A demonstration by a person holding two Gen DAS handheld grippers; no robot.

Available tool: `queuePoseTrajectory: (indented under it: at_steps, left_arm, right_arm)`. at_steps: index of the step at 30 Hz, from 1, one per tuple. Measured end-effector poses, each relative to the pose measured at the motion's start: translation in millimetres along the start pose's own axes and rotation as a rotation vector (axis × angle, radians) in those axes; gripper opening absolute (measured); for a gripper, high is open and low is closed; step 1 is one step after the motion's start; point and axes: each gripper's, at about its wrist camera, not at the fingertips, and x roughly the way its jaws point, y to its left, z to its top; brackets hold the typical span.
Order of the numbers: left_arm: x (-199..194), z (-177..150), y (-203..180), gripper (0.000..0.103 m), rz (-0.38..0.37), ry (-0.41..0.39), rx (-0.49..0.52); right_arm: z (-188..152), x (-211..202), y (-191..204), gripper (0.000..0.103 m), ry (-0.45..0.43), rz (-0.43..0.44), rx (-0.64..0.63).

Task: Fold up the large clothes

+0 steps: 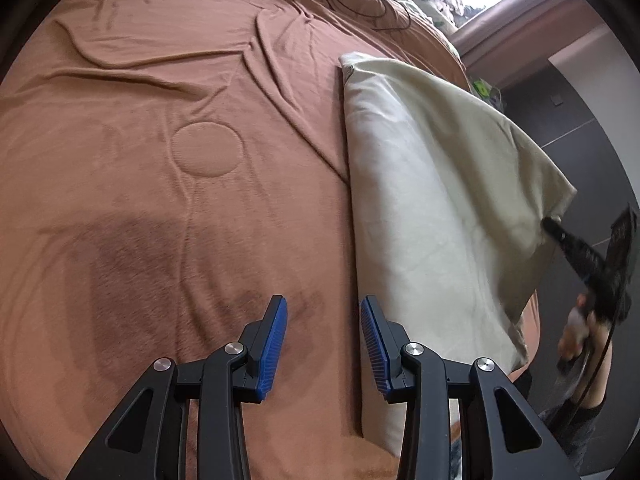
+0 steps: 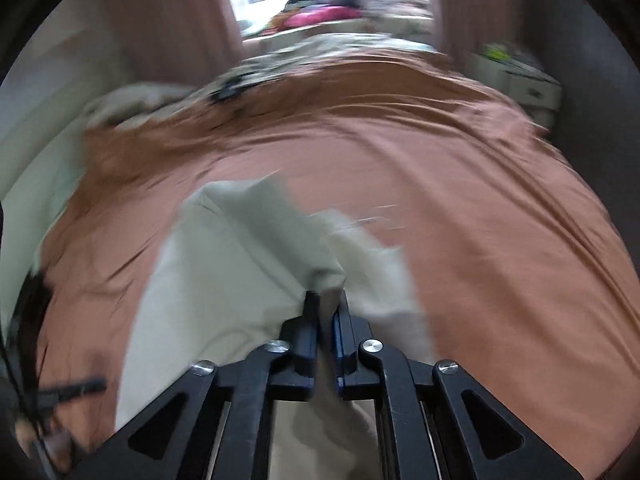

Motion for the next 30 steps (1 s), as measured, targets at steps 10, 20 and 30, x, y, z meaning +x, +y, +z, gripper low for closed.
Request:
queuePoseTrajectory:
  at_steps: [10,20,30]
  left_arm:
    - [17,19,-15,0.040,-0.005,0.006,0.018]
    - [49,47,-50,0.043,-0.019,0.027,0.075]
    - [64,67,-60,0.043,0.004,0.049,0.091]
  right_arm:
    - [-17,27,-41,0.056,0.124,0.037,0.094]
    - [-23,81,-41,0.029,0.242,0.029,0.046]
    - [-15,93,-58,0.010,0.242,0.065,0.084]
